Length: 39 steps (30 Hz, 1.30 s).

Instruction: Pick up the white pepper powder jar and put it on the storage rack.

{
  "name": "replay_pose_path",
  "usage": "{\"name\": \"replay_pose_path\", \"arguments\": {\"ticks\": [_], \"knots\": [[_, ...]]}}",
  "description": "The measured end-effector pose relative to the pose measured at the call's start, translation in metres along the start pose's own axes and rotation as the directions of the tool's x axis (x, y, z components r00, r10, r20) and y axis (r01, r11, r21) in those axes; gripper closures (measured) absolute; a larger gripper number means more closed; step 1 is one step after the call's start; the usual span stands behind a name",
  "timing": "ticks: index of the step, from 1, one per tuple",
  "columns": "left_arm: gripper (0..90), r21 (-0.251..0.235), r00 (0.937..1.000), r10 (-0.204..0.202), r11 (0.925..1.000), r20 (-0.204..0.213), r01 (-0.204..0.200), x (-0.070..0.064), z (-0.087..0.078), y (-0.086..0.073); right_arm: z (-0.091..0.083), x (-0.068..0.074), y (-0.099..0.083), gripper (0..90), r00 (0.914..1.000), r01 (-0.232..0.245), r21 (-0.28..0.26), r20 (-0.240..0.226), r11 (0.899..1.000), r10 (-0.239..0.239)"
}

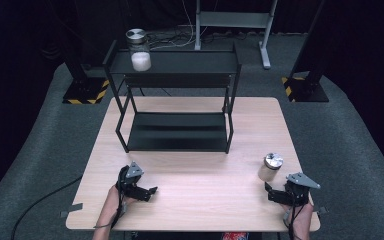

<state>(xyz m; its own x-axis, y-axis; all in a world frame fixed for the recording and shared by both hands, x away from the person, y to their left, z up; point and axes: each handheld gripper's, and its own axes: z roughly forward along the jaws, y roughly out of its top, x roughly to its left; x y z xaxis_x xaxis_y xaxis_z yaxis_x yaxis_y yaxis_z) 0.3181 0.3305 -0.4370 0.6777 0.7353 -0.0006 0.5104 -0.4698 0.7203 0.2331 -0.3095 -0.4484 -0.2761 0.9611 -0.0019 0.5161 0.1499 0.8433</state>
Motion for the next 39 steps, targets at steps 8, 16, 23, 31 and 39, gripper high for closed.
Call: {"name": "replay_pose_path", "arguments": {"ticks": [8,16,23,31,39], "knots": [[0.0,0.000,1.0000,0.001,1.0000,-0.001,-0.001,0.000,0.000,0.000,-0.002,0.011,-0.001,0.0,0.9976,-0.016,-0.027,0.067,0.999,0.018],[0.0,-0.001,1.0000,0.000,1.0000,-0.001,0.000,0.000,0.000,0.000,0.012,0.014,0.020,0.0,0.9990,0.013,-0.027,0.042,1.000,-0.012],[0.0,-0.001,1.0000,0.000,1.0000,-0.001,0.000,0.000,0.000,0.000,0.025,0.016,0.030,0.0,0.9991,0.037,-0.030,0.021,0.999,-0.036],[0.0,0.000,1.0000,0.000,1.0000,-0.001,0.000,0.000,0.000,0.000,0.032,0.016,0.032,0.5,0.9985,0.050,-0.033,0.024,0.998,-0.049],[0.0,-0.001,1.0000,0.000,1.0000,-0.002,0.000,0.000,0.000,0.000,0.032,0.016,0.030,20.7,0.9987,0.049,-0.043,0.018,0.998,-0.048]]}}
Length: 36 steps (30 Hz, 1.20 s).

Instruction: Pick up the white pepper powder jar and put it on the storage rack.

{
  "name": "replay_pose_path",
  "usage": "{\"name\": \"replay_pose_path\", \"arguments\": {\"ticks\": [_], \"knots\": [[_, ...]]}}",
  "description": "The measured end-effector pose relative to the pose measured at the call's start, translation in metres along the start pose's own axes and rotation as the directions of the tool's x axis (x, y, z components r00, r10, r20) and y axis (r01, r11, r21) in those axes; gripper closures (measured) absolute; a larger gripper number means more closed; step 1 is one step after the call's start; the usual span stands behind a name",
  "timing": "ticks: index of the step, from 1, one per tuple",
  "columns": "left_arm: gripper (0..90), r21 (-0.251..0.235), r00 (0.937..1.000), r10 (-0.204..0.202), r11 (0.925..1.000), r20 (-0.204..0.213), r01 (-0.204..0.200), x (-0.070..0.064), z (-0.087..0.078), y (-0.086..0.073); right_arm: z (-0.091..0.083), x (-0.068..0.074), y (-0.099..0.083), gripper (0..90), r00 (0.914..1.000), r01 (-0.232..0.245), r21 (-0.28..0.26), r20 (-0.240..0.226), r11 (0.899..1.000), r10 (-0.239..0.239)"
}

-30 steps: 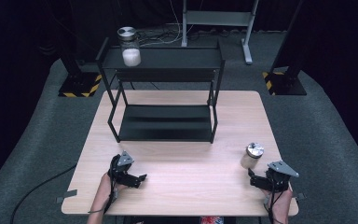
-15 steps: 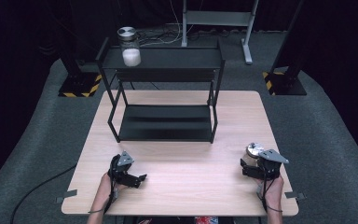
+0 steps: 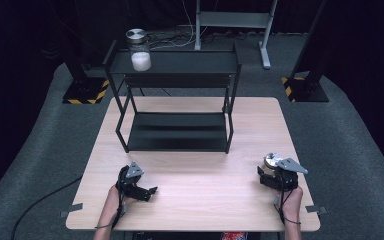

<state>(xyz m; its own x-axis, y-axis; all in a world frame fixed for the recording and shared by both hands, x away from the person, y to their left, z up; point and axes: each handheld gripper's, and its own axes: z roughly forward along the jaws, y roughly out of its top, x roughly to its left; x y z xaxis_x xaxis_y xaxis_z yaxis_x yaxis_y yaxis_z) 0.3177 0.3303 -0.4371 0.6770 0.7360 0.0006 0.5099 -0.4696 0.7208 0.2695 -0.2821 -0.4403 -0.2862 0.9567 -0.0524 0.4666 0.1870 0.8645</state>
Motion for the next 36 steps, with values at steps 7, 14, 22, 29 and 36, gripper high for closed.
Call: {"name": "replay_pose_path", "arguments": {"ticks": [7,14,22,29,36], "knots": [[0.1,0.000,1.0000,-0.001,1.0000,-0.002,0.001,-0.001,0.000,0.000,0.001,-0.002,0.001,28.9,1.0000,-0.002,0.011,-0.006,1.000,0.002],[0.1,-0.001,1.0000,-0.004,1.0000,-0.003,0.004,-0.001,0.000,0.000,0.001,-0.001,0.001,29.7,1.0000,0.000,0.008,-0.001,1.000,0.000],[0.1,0.000,1.0000,-0.004,1.0000,-0.004,0.004,-0.001,0.000,0.000,0.000,-0.003,0.006,29.9,0.9993,-0.002,0.005,-0.038,1.000,0.002],[0.1,0.000,1.0000,-0.004,1.0000,-0.004,0.004,-0.001,0.000,0.000,0.000,0.003,0.017,30.0,0.9953,0.038,0.002,-0.089,0.999,-0.038],[0.1,-0.002,1.0000,0.000,1.0000,-0.008,0.000,-0.002,0.000,0.000,0.005,0.011,0.030,30.0,0.9874,0.069,-0.011,-0.142,0.998,-0.070]]}}
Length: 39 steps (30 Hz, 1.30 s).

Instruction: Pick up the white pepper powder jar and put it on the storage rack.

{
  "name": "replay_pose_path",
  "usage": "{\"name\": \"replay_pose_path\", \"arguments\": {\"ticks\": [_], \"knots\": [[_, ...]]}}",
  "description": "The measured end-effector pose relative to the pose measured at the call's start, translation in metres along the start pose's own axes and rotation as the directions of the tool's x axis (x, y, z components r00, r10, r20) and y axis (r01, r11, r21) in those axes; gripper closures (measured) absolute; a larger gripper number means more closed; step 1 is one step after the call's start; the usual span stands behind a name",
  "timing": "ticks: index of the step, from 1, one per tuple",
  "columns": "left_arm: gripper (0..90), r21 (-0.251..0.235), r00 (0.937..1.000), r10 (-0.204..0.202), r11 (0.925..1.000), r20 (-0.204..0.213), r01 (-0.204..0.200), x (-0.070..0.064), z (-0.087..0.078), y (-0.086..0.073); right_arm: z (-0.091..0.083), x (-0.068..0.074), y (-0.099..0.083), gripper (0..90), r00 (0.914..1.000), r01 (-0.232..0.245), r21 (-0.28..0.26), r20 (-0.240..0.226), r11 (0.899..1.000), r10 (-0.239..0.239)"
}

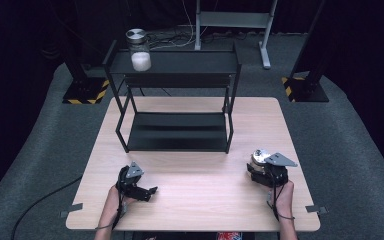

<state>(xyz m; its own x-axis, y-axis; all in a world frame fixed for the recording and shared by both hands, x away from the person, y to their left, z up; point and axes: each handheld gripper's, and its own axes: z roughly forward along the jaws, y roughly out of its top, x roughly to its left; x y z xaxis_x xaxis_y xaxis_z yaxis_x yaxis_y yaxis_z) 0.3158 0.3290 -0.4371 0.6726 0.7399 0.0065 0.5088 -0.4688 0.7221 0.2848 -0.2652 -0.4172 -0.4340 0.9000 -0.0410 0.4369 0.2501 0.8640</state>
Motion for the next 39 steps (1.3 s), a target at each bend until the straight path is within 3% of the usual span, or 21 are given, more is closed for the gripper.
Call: {"name": "replay_pose_path", "arguments": {"ticks": [9,20,39], "knots": [[0.0,0.003,1.0000,-0.005,1.0000,0.006,0.005,0.002,0.000,0.000,0.013,0.010,0.016,30.1,0.9962,0.027,-0.024,-0.082,0.999,-0.029],[0.0,0.002,1.0000,-0.006,1.0000,0.006,0.006,0.002,0.000,0.000,0.026,0.020,0.029,30.1,0.9900,0.072,-0.016,-0.120,0.997,-0.074],[0.0,0.004,1.0000,-0.005,1.0000,0.008,0.005,0.003,0.001,0.001,0.050,0.031,0.047,30.1,0.9785,0.104,-0.008,-0.178,0.995,-0.103]]}}
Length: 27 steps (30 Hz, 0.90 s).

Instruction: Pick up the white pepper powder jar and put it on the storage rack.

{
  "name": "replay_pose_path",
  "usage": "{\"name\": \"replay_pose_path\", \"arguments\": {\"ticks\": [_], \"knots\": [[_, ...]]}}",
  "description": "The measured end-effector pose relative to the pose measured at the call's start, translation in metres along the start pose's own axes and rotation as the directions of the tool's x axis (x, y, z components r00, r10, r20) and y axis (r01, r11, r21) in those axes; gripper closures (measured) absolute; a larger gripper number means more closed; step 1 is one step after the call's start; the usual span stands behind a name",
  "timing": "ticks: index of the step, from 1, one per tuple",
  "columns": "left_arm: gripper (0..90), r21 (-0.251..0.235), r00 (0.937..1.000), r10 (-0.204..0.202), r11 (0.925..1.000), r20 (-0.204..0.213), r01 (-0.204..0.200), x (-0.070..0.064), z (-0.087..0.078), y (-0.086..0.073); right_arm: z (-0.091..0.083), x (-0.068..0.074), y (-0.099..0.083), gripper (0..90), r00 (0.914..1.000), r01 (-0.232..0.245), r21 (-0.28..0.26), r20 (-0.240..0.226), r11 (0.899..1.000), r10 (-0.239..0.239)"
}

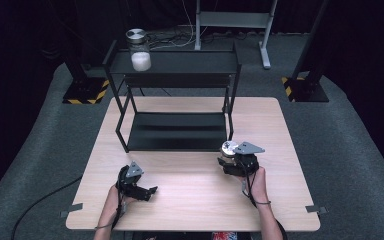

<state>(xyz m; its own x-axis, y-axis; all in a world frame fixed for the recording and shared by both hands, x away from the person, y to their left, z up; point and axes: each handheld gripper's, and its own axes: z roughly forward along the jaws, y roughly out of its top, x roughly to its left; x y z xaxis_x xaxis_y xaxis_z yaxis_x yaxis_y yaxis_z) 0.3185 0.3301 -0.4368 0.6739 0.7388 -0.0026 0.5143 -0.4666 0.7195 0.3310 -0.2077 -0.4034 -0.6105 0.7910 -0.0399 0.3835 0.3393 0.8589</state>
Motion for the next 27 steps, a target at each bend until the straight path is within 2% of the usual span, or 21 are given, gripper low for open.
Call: {"name": "replay_pose_path", "arguments": {"ticks": [11,27], "knots": [[0.0,0.001,1.0000,0.000,1.0000,0.000,0.000,0.000,0.000,0.000,0.013,0.003,0.011,30.1,0.9995,0.028,0.014,-0.017,1.000,-0.027],[0.0,-0.001,1.0000,0.001,1.0000,-0.004,-0.001,-0.001,0.000,0.000,0.026,0.006,0.032,30.1,0.9975,0.061,0.004,-0.035,0.998,-0.061]]}}
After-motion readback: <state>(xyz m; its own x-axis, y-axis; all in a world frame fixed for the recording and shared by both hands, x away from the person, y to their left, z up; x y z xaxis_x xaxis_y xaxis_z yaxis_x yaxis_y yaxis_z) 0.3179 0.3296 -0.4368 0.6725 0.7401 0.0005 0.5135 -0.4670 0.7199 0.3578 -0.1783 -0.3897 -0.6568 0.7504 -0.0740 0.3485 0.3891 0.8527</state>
